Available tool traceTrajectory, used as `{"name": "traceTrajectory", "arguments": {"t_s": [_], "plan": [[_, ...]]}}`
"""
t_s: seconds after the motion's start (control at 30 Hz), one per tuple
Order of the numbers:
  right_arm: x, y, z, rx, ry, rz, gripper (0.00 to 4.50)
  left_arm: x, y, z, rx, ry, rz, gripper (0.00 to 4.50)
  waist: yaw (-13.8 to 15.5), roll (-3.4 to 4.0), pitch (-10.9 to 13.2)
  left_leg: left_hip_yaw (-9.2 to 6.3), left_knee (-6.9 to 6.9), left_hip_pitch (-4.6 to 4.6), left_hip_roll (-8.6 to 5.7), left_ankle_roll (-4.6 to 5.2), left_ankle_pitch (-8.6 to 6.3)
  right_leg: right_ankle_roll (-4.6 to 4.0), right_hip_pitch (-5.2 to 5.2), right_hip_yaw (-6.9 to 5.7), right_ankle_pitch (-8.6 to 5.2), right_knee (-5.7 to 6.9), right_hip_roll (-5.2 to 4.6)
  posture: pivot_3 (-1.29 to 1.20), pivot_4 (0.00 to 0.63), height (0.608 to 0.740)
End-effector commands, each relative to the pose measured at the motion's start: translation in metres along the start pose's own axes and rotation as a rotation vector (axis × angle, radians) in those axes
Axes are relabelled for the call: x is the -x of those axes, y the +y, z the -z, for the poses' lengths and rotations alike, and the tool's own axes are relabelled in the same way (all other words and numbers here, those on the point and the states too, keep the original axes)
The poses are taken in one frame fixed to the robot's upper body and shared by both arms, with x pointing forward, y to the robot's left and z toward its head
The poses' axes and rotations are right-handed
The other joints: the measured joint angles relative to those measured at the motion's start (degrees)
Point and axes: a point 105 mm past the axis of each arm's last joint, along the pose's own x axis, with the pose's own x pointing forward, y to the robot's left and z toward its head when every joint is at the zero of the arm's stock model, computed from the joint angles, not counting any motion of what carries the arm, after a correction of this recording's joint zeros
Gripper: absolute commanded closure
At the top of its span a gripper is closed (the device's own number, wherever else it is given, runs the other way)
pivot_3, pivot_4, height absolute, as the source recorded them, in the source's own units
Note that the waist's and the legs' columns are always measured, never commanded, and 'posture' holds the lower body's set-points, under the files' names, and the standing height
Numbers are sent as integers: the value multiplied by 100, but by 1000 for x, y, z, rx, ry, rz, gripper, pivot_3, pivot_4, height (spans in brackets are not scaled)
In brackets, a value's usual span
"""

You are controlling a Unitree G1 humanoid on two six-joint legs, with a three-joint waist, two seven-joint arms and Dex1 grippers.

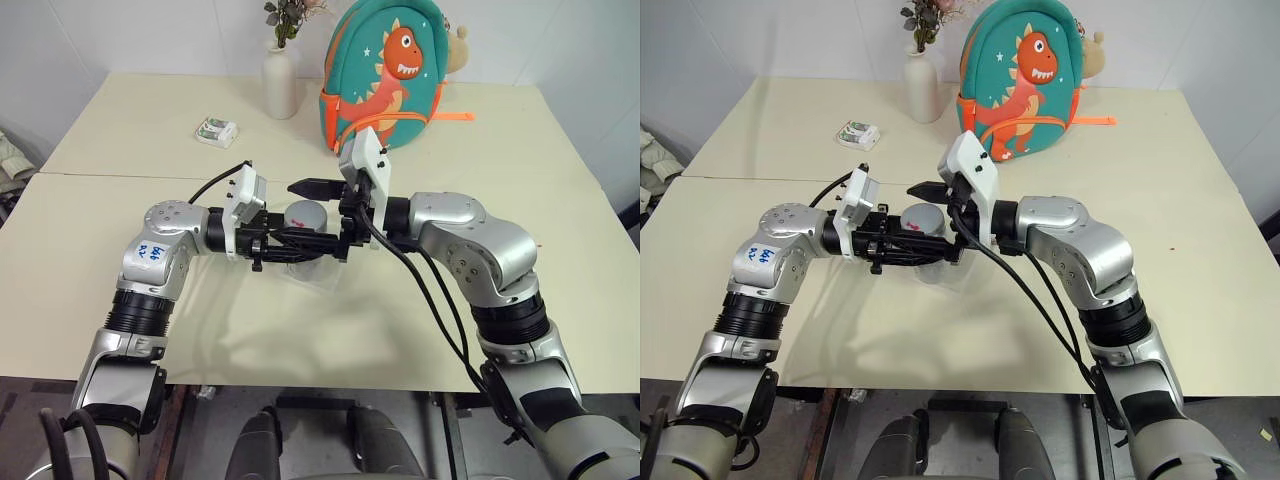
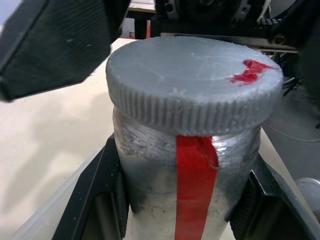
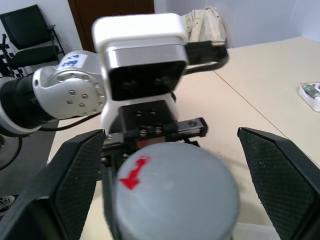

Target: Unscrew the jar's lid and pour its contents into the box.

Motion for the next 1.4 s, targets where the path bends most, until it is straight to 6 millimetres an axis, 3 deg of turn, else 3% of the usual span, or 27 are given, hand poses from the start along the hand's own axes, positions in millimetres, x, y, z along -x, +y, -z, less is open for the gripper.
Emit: {"name": "traceTrajectory", "arguments": {"t_s": [0.03,0.47,0.73,0.97,1.07,1.2,1.4], "plan": [[13,-13,-14,43,-42,51,38,0,-3,-10,-43,-33,3,2460,3,0,0,0,0,0,0,0,0,0,0,0,0,0,0,0,150,740],[65,-45,-14,39,-27,173,38,4,1,-10,-46,-42,-18,2460,5,0,0,0,0,1,3,0,0,0,0,5,0,1,7,0,150,740],[82,-39,-8,12,-9,141,38,8,4,-11,-53,-44,-26,2460,-7,0,0,5,1,1,4,1,0,0,0,14,0,-3,11,0,150,740],[71,-20,-25,12,-67,24,38,7,6,-10,-54,-42,-36,2460,-69,0,0,5,2,2,10,1,0,0,-2,19,0,3,19,0,150,740],[50,-16,-32,17,-89,18,38,6,7,-10,-54,-43,-39,2460,-119,0,0,5,3,2,10,1,0,0,-3,20,0,7,19,0,150,740],[24,-11,-28,14,-75,26,38,4,8,-10,-54,-42,-41,2460,-117,0,0,6,6,6,12,0,0,-4,-10,25,-2,29,25,0,150,740],[5,3,-22,7,-67,-24,38,1,8,-9,-53,-44,-42,2460,-104,0,0,8,11,3,12,0,0,-4,-11,25,-2,30,24,0,150,740]]}}
